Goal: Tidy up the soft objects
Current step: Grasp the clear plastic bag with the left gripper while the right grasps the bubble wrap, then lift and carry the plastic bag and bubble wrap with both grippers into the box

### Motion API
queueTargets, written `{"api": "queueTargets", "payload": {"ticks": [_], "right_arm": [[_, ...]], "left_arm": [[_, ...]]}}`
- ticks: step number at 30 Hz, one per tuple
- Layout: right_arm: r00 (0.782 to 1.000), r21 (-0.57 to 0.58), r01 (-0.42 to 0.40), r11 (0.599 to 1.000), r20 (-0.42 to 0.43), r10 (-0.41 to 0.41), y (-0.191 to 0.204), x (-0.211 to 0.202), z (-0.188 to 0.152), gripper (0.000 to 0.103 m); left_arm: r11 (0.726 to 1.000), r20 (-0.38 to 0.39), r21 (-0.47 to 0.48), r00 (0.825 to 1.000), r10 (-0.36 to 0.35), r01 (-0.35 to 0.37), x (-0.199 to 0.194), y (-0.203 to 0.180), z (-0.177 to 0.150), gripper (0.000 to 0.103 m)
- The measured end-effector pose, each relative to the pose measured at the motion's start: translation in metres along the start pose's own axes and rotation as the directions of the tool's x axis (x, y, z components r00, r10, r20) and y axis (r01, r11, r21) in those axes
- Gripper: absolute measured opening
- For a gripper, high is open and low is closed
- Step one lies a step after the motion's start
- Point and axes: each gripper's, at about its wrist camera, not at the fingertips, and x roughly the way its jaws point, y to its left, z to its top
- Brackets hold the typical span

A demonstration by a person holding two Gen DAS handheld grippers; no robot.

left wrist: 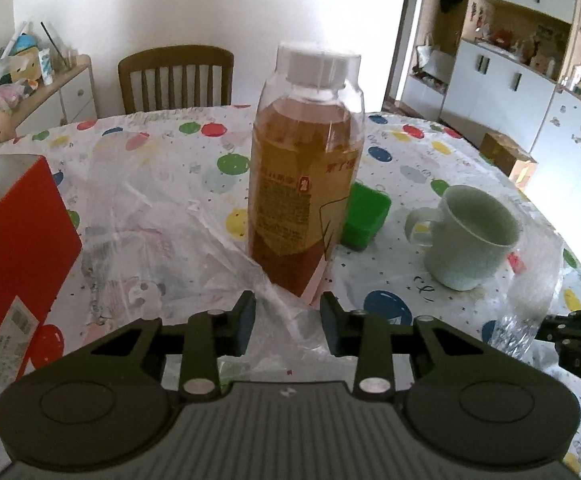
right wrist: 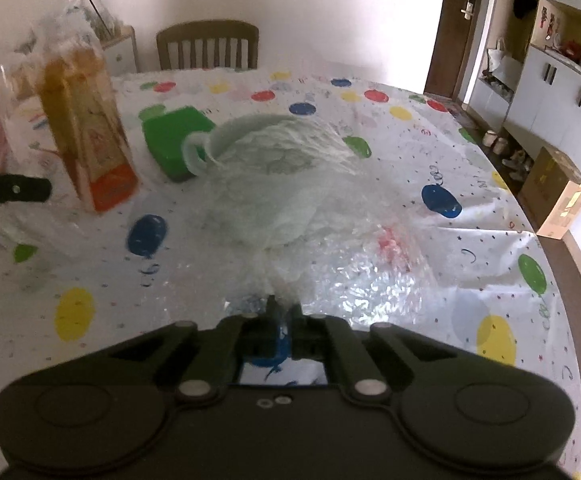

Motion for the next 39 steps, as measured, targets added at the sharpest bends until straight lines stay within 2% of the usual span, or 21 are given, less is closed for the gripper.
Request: {"api": "queueTargets", "payload": {"ticks": [7, 16, 29, 39], "right_arm": [[0.996, 0.002, -0.060, 0.998, 0.061, 0.059, 0.012, -0.042, 0.002, 0.002], [0.978, -0.028, -0.169, 0.985, 0.123, 0.171, 0.043, -0.089, 0.014, 0.001], [0.934, -0.121, -0.295, 0.948, 0.175, 0.313, 0.113, -0.128, 0.044, 0.001], [0.902, -0.193, -0.354, 0.915, 0.187, 0.388, 0.180, -0.139, 0.073, 0.001]], "left_arm": [[1.000, 0.015, -0.012, 1.000, -0.026, 0.026, -0.026, 0.010, -0.003, 0.034], [0.997, 0.062, -0.033, 0.995, -0.074, 0.076, -0.072, 0.030, 0.000, 0.034], [0.992, 0.110, -0.035, 0.987, -0.120, 0.124, -0.129, 0.080, 0.012, 0.034], [0.994, 0.141, -0.033, 0.985, -0.101, 0.106, -0.157, 0.137, 0.023, 0.034]]}}
